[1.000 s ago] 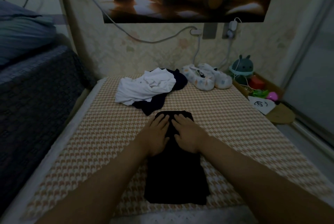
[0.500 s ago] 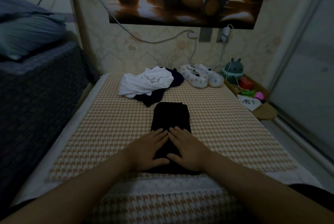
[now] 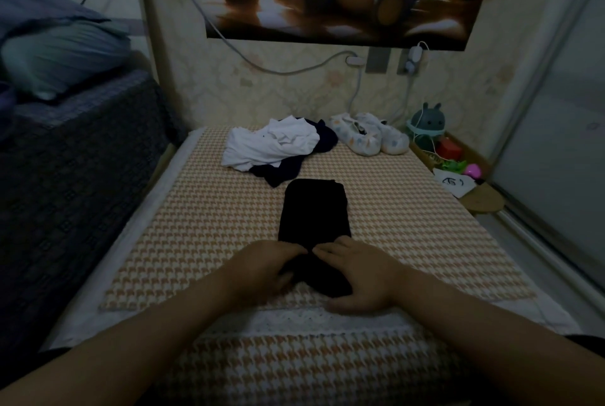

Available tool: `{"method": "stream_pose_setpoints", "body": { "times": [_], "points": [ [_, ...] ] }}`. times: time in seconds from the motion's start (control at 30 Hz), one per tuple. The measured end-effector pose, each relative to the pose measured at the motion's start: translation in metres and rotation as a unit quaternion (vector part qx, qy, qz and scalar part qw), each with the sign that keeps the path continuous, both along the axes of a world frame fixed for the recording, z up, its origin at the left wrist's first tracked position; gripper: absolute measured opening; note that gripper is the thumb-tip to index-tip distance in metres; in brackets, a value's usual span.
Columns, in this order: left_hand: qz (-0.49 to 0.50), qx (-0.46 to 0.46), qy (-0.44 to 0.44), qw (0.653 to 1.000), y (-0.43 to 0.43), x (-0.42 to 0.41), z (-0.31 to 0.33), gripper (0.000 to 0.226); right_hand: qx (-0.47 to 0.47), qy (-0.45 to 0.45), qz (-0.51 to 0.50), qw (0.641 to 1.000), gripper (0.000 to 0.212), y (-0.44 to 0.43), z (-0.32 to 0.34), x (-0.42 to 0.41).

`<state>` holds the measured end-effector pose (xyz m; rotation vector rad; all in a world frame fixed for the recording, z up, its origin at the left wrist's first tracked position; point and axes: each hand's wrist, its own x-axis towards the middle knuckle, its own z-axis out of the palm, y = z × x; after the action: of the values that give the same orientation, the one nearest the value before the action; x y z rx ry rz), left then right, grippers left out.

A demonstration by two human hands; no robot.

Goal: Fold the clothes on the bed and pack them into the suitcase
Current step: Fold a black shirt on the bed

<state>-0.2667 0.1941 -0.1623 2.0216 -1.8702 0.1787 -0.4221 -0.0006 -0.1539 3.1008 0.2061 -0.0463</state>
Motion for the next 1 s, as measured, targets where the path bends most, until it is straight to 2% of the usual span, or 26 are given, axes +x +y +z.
{"method": "stream_pose_setpoints", "body": {
  "times": [0.07, 0.13, 0.2, 0.23, 0.3, 0.37, 0.4, 0.43, 0.53, 0.57, 0.63, 0.67, 0.73, 0.8, 0.87, 0.93, 1.0],
  "points": [
    [0.048, -0.019, 0.092, 0.994, -0.006, 0.007, 0.006, 0.034, 0.067, -0.013, -0.036, 0.997, 0.085, -0.001, 0.0, 0.002],
    [0.081, -0.046, 0.15, 0.984, -0.012, 0.015, 0.01, 0.031, 0.159, -0.073, -0.089, 0.981, 0.047, -0.004, 0.004, 0.007],
    [0.105, -0.081, 0.209, 0.969, -0.02, 0.02, 0.014, 0.03, 0.26, -0.129, -0.165, 0.943, 0.011, -0.011, 0.009, 0.014],
    [0.118, -0.106, 0.24, 0.958, -0.025, 0.022, 0.015, 0.029, 0.304, -0.156, -0.196, 0.919, 0.005, -0.015, 0.012, 0.018],
    [0.154, -0.159, 0.28, 0.934, -0.04, 0.026, 0.018, 0.028, 0.373, -0.189, -0.244, 0.875, 0.022, -0.023, 0.015, 0.027],
    [0.205, -0.186, 0.282, 0.918, -0.055, 0.031, 0.02, 0.034, 0.405, -0.195, -0.274, 0.85, 0.026, -0.03, 0.014, 0.039],
    [0.225, -0.2, 0.258, 0.918, -0.061, 0.035, 0.019, 0.037, 0.406, -0.199, -0.29, 0.843, 0.024, -0.032, 0.011, 0.046],
    [0.233, -0.216, 0.193, 0.928, -0.068, 0.038, 0.019, 0.037, 0.406, -0.205, -0.308, 0.835, 0.02, -0.035, 0.006, 0.053],
    [0.145, -0.205, -0.085, 0.964, -0.088, 0.038, 0.021, 0.02, 0.38, -0.225, -0.357, 0.823, 0.027, -0.043, -0.005, 0.073],
    [0.101, -0.181, -0.131, 0.969, -0.093, 0.037, 0.018, 0.017, 0.371, -0.228, -0.374, 0.819, 0.031, -0.045, -0.008, 0.079],
    [0.097, -0.101, -0.15, 0.979, -0.096, 0.03, 0.003, 0.032, 0.359, -0.229, -0.403, 0.81, 0.037, -0.045, -0.012, 0.085],
    [0.131, -0.049, -0.142, 0.98, -0.095, 0.029, -0.008, 0.042, 0.345, -0.233, -0.407, 0.813, 0.039, -0.044, -0.013, 0.087],
    [0.177, 0.033, -0.103, 0.978, -0.091, 0.032, -0.023, 0.062, 0.27, -0.273, -0.354, 0.853, 0.043, -0.044, -0.019, 0.091],
    [0.161, 0.093, -0.029, 0.982, -0.087, 0.038, -0.028, 0.074, 0.157, -0.312, -0.243, 0.905, 0.043, -0.05, -0.025, 0.096],
    [0.133, 0.121, 0.01, 0.984, -0.084, 0.044, -0.025, 0.077, 0.078, -0.329, -0.108, 0.935, 0.038, -0.058, -0.03, 0.097],
    [0.115, 0.147, 0.019, 0.982, -0.08, 0.049, -0.02, 0.085, 0.052, -0.309, -0.01, 0.95, 0.039, -0.062, -0.033, 0.09],
    [0.104, 0.163, -0.004, 0.981, -0.075, 0.056, -0.017, 0.096, 0.096, -0.229, -0.017, 0.968, 0.046, -0.06, -0.033, 0.078]
  ]
}}
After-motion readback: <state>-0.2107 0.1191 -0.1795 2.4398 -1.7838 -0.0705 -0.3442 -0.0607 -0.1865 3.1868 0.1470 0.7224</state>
